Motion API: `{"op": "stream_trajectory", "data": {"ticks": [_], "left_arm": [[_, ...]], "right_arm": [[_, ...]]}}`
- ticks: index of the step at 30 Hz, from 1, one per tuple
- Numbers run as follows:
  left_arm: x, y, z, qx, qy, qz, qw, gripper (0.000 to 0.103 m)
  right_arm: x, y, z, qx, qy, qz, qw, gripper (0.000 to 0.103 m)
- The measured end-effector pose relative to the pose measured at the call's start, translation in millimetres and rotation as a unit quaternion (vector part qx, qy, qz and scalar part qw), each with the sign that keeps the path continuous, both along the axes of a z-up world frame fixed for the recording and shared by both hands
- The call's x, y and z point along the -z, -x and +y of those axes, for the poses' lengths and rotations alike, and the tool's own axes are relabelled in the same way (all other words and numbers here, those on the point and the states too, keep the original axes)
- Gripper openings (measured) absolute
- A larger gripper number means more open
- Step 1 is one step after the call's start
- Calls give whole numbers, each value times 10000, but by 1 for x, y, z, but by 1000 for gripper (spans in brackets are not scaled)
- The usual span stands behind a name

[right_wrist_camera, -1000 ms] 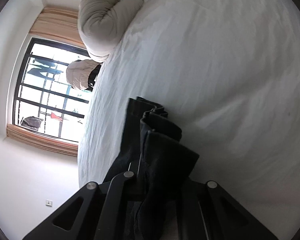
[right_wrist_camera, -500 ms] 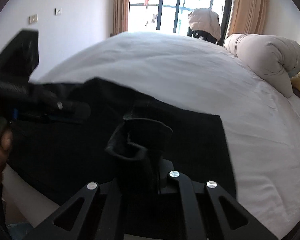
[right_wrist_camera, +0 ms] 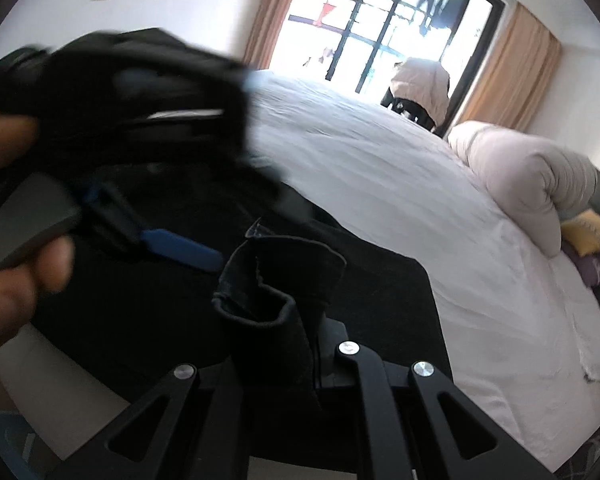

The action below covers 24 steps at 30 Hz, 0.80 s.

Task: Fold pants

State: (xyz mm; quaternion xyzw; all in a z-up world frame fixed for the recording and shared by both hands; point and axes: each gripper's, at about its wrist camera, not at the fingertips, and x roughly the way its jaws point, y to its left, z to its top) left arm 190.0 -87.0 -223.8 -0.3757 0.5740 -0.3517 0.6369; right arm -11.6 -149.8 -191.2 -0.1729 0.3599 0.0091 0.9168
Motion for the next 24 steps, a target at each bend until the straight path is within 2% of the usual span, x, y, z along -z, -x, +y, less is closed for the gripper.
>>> {"op": "stream_trajectory", "data": {"ticks": [4, 5, 6, 7, 10, 18, 24], "left_arm": [[18, -14, 0, -69, 403, 476, 9980, 75], [21, -18, 2, -77, 467, 476, 9977, 54], [23, -21, 3, -59, 482, 478, 9977, 38], [27, -23, 4, -71, 457, 551, 9974, 17], [35, -23, 16, -153, 659, 627, 9957, 7], [9, -42, 43, 45, 405, 77, 9991, 6], [0, -59, 63, 113, 6, -228, 9997, 5]], "right_arm": [[-2, 3, 16, -196, 201, -61, 9996, 7], [-1, 2, 16, -235, 235, -70, 9994, 7], [-1, 2, 19, -279, 275, -82, 9992, 7], [-1, 2, 23, -325, 326, -103, 9989, 7], [-3, 2, 33, -439, 489, -174, 9977, 7], [-2, -2, 59, -695, 962, -433, 9920, 7], [8, -16, 79, -940, 1348, -562, 9848, 7]]}}
